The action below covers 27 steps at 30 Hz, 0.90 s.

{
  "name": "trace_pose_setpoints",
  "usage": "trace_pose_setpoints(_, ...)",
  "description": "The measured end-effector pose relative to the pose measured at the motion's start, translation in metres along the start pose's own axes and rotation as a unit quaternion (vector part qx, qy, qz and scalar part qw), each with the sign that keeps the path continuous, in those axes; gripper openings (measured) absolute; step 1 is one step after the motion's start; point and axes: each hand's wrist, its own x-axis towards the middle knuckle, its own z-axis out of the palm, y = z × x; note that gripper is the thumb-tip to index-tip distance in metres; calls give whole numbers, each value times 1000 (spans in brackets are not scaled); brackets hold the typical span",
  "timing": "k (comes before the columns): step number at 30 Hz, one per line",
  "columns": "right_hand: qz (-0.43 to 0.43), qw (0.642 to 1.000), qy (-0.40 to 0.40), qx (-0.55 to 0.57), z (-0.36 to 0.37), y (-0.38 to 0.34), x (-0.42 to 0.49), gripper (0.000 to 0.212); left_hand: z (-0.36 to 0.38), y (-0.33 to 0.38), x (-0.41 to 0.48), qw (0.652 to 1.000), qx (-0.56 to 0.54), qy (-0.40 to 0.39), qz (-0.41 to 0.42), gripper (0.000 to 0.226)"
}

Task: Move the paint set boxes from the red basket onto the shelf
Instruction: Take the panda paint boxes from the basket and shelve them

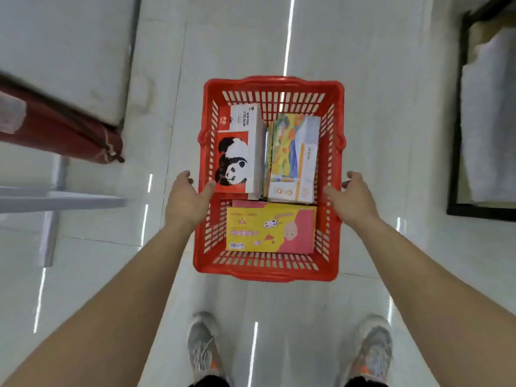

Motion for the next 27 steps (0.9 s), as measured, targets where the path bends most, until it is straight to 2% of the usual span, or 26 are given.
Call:
trace_pose_setpoints(1, 5, 1000, 7, 29, 10, 6, 9, 66, 9, -5, 8, 1000, -21, 4, -6, 74)
trace_pose_setpoints(3, -16, 998, 26, 54, 27, 20, 21, 42, 23, -14, 21, 998, -59, -5, -1, 49)
trace_pose_setpoints(5, -73, 994, 78, 22, 40, 35, 26, 26, 38, -22, 24, 997, -55, 23, 45, 23)
trace_pose_setpoints(6, -98, 989, 111, 5, 44, 39, 28, 25, 43, -24, 26, 995, -46, 48, 68, 18)
trace_pose_setpoints(8, -125, 981, 149, 2, 48, 43, 31, 25, 48, -27, 28, 991, -24, 92, 96, 18)
trace_pose_setpoints(10, -131, 981, 141, 26, 47, 43, 30, 23, 51, -28, 30, 989, -11, 106, 98, 23)
trace_pose_setpoints(13, -133, 981, 135, 51, 37, 42, 14, 22, 45, -23, 15, 991, -6, 94, 90, 27)
trace_pose_setpoints(17, -117, 982, 135, 63, -1, 39, -40, 19, 14, -8, -43, 994, -23, 73, 82, 21)
trace_pose_setpoints(23, -87, 987, 112, 79, -130, -14, -175, 18, -97, 79, -181, 998, -26, 24, 43, 29)
trace_pose_setpoints(27, -85, 989, 96, 80, -252, -66, -272, 19, -189, 164, -301, 998, -36, 36, 30, 28)
